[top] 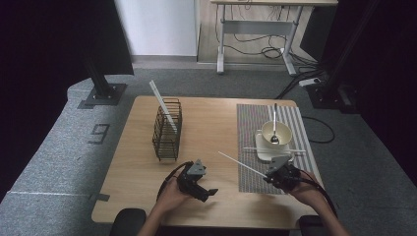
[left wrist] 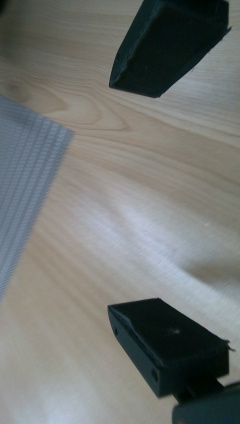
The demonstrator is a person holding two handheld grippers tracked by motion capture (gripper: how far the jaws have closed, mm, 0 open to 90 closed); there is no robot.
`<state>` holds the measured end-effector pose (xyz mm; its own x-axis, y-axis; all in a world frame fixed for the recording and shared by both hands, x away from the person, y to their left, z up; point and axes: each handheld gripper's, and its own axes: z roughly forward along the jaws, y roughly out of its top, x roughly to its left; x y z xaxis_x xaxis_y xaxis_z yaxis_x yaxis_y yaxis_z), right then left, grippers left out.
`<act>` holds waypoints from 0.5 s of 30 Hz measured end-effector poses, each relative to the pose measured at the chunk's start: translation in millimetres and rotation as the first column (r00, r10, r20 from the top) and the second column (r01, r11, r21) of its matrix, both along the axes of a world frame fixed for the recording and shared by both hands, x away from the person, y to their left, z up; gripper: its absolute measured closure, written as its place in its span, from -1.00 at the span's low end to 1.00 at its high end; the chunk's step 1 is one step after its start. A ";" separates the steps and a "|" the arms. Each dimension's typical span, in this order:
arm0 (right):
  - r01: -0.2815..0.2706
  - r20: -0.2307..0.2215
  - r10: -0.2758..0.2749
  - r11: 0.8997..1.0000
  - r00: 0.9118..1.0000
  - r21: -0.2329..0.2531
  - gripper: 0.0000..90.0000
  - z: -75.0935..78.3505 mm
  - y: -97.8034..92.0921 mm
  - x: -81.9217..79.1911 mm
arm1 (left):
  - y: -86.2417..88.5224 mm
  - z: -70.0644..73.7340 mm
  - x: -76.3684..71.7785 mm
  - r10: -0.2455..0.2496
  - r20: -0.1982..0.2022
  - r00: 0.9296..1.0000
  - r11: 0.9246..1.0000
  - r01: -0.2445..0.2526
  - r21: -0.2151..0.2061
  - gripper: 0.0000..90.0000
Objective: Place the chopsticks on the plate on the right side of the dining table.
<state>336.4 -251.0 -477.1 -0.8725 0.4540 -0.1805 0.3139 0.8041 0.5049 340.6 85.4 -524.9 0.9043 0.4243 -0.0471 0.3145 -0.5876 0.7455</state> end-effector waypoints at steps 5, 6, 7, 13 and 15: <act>0.046 0.008 -0.046 0.999 0.999 0.001 0.85 2.1 -10.4 9.2 | -4.3 -11.4 -3.8 0.009 -0.034 0.999 0.999 -0.008 0.043 -0.99; 0.054 0.007 -0.054 0.999 0.999 0.001 0.85 2.4 -12.2 10.6 | -6.0 -14.2 -3.7 0.010 -0.038 0.999 0.998 -0.008 0.059 -1.00; 0.064 0.007 -0.064 0.998 0.998 -0.003 0.85 2.9 -15.4 13.0 | -7.1 -16.2 -3.6 0.010 -0.039 0.999 0.997 -0.007 0.071 -1.00; 0.116 0.014 -0.116 0.993 0.993 0.005 0.85 4.4 -31.1 24.5 | -9.6 -24.7 -2.7 0.010 -0.040 0.999 0.994 -0.005 0.106 -1.00; 0.123 0.015 -0.123 0.992 0.992 0.014 0.85 5.1 -36.1 28.4 | -9.4 -24.8 -2.6 0.009 -0.041 0.999 0.994 -0.005 0.105 -1.00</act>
<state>364.7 -287.1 -472.0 -0.8073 0.5597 -0.1871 0.4018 0.7536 0.5203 338.0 76.0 -549.7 0.8994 0.4354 -0.0396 0.3486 -0.6595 0.6660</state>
